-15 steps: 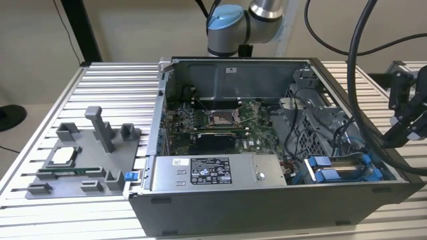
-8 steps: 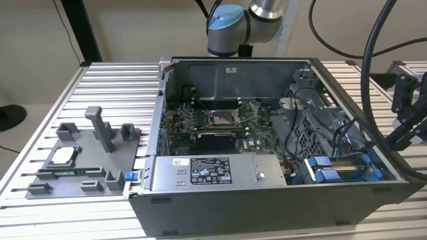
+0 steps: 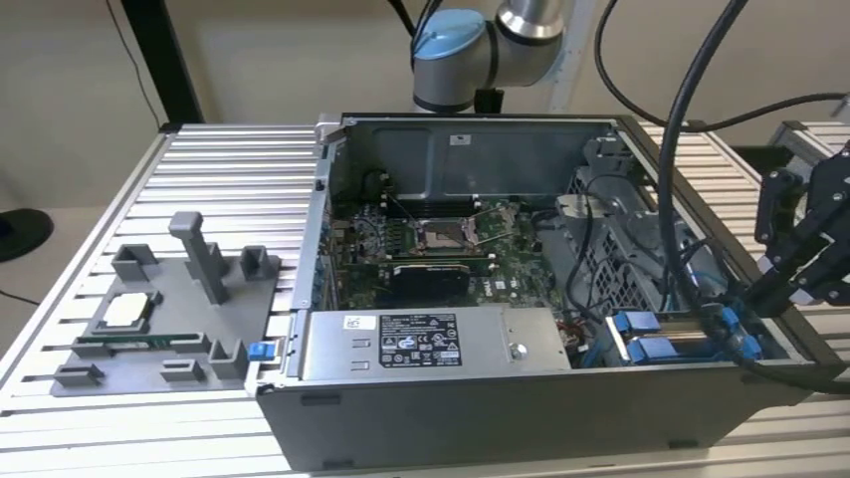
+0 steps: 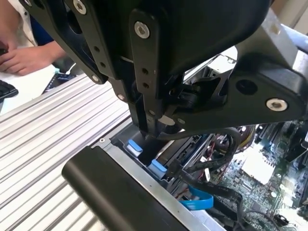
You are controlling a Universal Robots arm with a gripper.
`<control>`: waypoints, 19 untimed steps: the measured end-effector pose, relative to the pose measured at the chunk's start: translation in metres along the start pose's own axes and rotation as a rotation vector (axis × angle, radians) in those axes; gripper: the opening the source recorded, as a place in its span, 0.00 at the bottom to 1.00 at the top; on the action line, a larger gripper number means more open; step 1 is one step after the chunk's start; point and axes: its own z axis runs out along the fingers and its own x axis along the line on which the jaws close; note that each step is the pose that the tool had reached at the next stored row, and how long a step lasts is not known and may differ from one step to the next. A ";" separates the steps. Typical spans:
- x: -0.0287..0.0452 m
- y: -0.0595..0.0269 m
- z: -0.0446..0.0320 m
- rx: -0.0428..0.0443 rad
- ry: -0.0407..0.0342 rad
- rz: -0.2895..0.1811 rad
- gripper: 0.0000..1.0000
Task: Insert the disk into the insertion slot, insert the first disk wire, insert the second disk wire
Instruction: 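Insert the first disk wire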
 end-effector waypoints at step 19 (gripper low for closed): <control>-0.0081 0.0232 0.0118 0.0630 -0.0038 0.074 0.00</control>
